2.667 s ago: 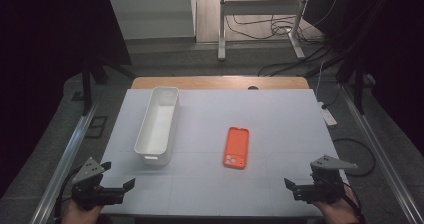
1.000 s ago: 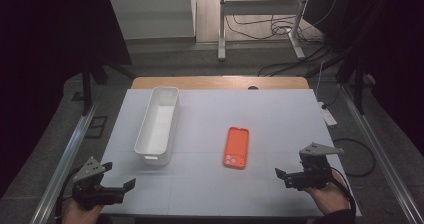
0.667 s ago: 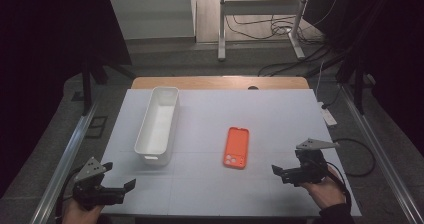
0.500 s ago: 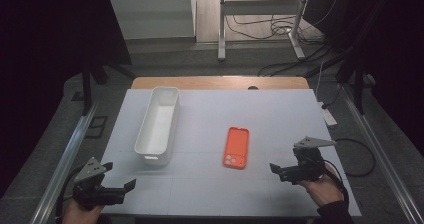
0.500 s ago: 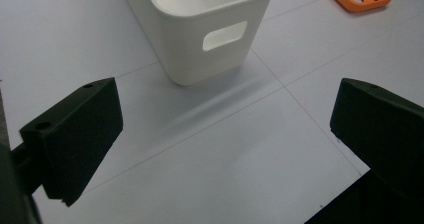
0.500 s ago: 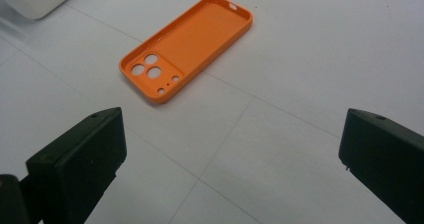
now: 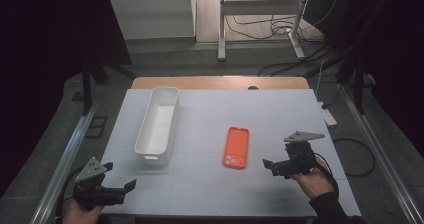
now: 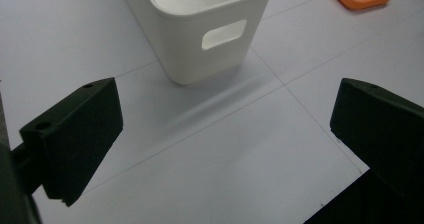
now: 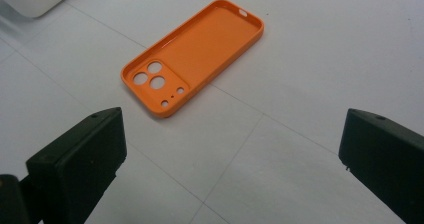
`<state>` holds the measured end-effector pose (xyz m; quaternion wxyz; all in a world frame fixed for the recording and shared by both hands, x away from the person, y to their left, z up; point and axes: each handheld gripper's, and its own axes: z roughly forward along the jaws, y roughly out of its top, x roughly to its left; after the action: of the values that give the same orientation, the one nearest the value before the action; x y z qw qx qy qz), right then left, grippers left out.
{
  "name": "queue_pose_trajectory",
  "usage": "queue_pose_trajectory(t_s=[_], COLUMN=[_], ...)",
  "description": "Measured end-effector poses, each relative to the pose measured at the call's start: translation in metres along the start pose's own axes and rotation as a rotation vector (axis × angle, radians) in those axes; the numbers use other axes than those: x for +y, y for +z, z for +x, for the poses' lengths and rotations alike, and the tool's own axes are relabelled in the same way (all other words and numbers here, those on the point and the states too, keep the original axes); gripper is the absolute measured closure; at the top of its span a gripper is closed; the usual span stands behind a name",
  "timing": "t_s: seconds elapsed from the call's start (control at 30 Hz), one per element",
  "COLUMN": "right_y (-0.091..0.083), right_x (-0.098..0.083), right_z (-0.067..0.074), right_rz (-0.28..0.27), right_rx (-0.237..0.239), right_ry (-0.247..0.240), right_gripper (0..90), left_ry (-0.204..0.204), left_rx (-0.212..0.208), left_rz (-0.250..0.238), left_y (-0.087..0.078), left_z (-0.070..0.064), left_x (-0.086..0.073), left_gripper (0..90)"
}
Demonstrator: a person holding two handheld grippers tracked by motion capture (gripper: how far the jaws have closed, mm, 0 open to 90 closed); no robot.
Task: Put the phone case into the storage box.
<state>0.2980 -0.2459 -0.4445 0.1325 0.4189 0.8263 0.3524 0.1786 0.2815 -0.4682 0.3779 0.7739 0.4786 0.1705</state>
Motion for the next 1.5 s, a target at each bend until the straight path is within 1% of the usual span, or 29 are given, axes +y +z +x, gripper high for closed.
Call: queue_pose_trajectory(t_s=[0.07,0.2,0.3,0.83,1.0,1.2,1.37,1.43,1.5], right_y=[0.001,0.007,0.010,0.027,0.033,0.039,0.048,0.051,0.053], right_x=[0.001,0.003,0.004,0.014,0.019,0.023,0.028,0.029,0.030], right_z=[0.000,0.002,0.002,0.004,0.006,0.008,0.010,0.011,0.010], right_rz=[0.007,0.026,0.030,0.048,0.068,0.075,0.077,0.081,0.080], right_rx=[0.003,0.009,0.010,0.025,0.024,0.024,0.028,0.032,0.035], right_ry=[-0.004,-0.031,-0.045,-0.048,-0.064,-0.070,-0.090,-0.083,-0.086], right_gripper=[0.0,0.0,0.0,0.0,0.0,0.0,0.0,0.0,0.0], left_ry=[0.002,0.003,0.004,0.005,0.006,0.006,0.006,0.006,0.007], left_rx=[0.000,0.000,0.000,-0.001,-0.002,-0.002,-0.003,-0.003,-0.003], left_rz=[0.001,0.002,0.002,0.004,0.004,0.005,0.005,0.005,0.005], left_y=[0.000,0.000,0.000,0.000,0.000,0.001,0.001,0.001,0.001], left_z=[0.000,0.000,0.000,0.000,0.000,0.000,0.000,0.000,0.000], left_x=[0.000,0.000,0.000,0.000,0.000,0.000,0.000,0.000,0.000], left_gripper=[1.2,1.2,1.2,1.2,1.2,1.1,1.2,1.2,1.2])
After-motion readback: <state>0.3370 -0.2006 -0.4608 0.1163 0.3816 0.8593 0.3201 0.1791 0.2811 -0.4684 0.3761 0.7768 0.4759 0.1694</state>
